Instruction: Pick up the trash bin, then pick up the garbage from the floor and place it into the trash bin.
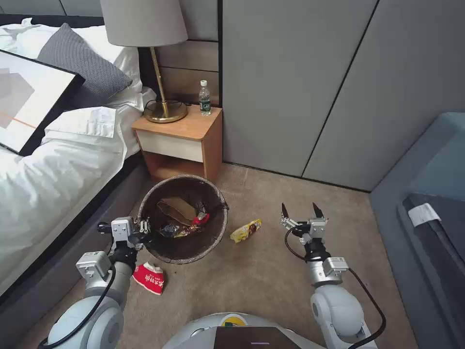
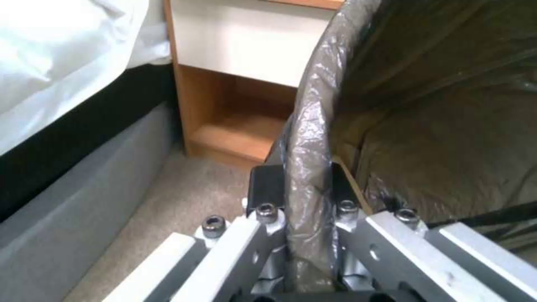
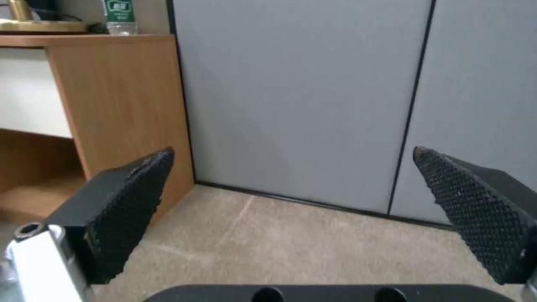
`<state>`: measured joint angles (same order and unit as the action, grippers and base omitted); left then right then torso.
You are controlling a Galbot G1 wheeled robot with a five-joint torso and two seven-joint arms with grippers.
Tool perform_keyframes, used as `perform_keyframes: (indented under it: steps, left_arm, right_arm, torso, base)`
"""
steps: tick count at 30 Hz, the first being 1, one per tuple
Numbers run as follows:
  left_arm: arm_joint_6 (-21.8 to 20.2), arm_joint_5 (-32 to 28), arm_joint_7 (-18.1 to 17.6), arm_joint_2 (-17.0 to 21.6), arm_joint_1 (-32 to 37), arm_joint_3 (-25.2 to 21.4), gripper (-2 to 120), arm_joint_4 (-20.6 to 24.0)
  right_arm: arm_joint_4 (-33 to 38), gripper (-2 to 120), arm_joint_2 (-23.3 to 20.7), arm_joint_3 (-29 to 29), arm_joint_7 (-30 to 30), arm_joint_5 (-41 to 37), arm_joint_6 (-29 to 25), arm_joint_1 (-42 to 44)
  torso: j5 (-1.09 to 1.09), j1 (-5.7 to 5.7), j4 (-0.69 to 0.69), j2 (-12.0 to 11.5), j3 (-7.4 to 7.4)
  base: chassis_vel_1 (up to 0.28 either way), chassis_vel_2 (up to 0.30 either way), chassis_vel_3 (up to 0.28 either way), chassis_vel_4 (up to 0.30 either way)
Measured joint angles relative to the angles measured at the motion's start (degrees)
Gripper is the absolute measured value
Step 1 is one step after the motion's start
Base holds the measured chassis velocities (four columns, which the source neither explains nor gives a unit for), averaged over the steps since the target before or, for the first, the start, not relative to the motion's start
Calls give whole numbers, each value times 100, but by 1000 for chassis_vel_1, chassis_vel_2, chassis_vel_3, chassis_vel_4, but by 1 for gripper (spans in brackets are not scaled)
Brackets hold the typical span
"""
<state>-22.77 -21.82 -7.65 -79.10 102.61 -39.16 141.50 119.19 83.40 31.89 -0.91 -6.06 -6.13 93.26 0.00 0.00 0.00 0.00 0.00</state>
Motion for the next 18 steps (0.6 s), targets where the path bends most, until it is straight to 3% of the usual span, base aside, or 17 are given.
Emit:
perform_keyframes:
  steps: [10, 18]
  left_arm:
    - [4, 1, -3, -20, 12, -1, 2, 13]
    - [6, 0, -5, -16, 24, -11, 2, 46]
  right_arm:
    - [-142, 100, -268, -63, -50, -102, 27, -85]
    - [-529, 100, -1034, -288, -273, -467, 263, -325]
  torso:
    - [0, 0, 0, 0, -1]
    - [1, 0, 0, 0, 0]
  base:
    - [-42, 34, 47, -39]
    - [0, 0, 0, 0]
